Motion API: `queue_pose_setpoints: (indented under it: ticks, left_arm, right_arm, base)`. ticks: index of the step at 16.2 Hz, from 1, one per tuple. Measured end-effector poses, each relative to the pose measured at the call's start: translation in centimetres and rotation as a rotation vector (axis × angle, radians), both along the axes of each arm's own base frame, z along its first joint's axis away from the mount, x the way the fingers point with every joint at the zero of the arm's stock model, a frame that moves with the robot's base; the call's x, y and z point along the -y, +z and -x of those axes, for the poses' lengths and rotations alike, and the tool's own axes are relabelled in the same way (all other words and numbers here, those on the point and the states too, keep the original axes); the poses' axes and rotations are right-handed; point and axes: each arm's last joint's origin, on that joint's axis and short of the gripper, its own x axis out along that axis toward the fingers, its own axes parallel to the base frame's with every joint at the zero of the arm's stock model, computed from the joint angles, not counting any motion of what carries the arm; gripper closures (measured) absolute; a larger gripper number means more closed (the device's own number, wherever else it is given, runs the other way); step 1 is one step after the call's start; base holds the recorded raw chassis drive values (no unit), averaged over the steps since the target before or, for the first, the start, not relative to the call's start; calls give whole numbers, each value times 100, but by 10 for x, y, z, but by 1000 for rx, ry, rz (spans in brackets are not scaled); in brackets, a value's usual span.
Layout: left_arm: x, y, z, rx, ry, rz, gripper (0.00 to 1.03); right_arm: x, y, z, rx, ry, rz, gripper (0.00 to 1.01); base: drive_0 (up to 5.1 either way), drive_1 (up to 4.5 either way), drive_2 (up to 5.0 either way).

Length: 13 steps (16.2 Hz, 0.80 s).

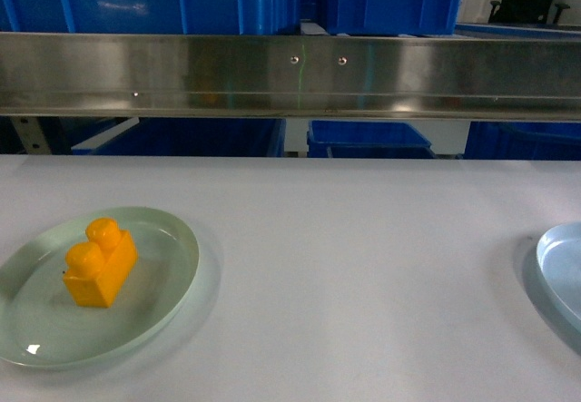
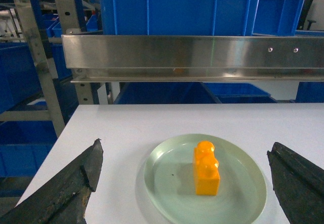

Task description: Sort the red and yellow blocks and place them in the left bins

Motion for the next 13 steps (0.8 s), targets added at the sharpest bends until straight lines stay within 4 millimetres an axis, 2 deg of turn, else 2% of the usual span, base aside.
queue_pose_setpoints:
  ticks: [13]
  left_arm:
    - [0, 0, 0, 0, 0, 0, 5]
  right_arm:
    - [0, 0, 0, 0, 0, 0, 3]
  base:
    - [0, 0, 0]
